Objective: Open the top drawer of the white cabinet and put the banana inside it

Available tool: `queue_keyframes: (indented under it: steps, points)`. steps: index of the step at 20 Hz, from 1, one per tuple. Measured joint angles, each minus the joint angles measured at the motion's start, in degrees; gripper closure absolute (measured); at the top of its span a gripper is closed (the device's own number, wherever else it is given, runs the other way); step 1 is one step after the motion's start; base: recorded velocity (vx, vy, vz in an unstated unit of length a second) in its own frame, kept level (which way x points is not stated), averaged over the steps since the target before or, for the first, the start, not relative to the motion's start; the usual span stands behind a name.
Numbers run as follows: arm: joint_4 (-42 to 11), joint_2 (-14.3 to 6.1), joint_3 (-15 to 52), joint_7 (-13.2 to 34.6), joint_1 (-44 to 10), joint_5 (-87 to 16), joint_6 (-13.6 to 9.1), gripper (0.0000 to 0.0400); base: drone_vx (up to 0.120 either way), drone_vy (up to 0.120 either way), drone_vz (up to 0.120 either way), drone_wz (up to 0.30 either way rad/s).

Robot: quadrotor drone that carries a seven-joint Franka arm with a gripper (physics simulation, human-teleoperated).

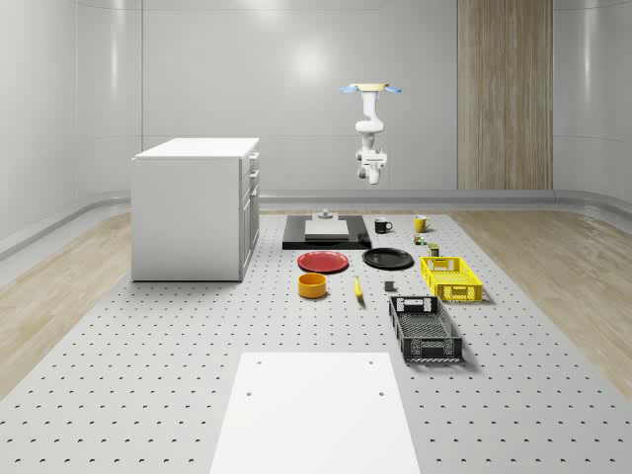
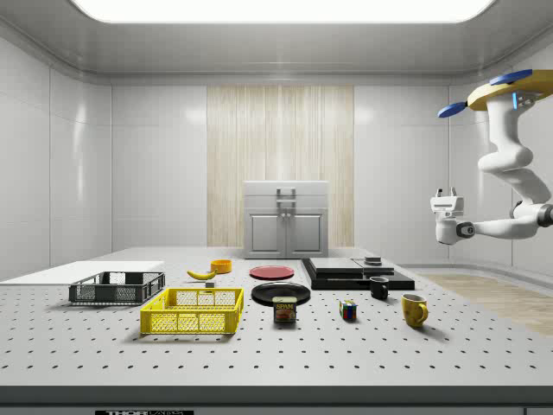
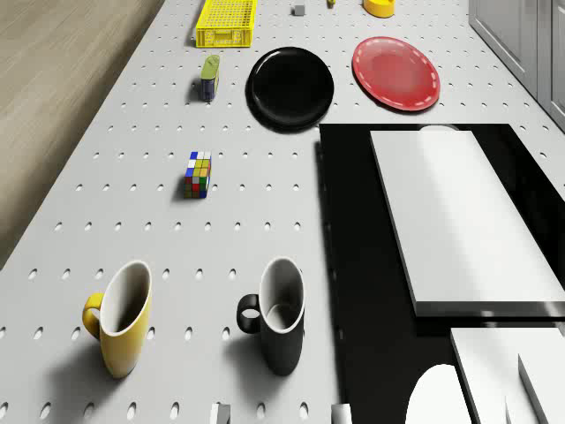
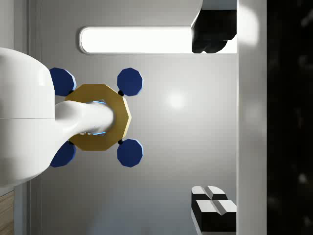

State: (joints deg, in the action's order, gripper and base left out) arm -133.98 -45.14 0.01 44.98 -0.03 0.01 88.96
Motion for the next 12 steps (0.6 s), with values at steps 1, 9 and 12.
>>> queue_keyframes:
  steps: [1, 9, 12]
  points:
    - [1.18, 0.05, 0.01, -0.02, -0.03, 0.01, -1.08, 0.0000, 0.000, 0.000, 0.000, 0.000]
    - [10.83, 2.69, 0.12, -0.11, -0.21, 0.08, -7.73, 0.0000, 0.000, 0.000, 0.000, 0.000]
    - [13.51, 3.70, 0.14, -0.13, -0.26, 0.10, -9.27, 0.0000, 0.000, 0.000, 0.000, 0.000]
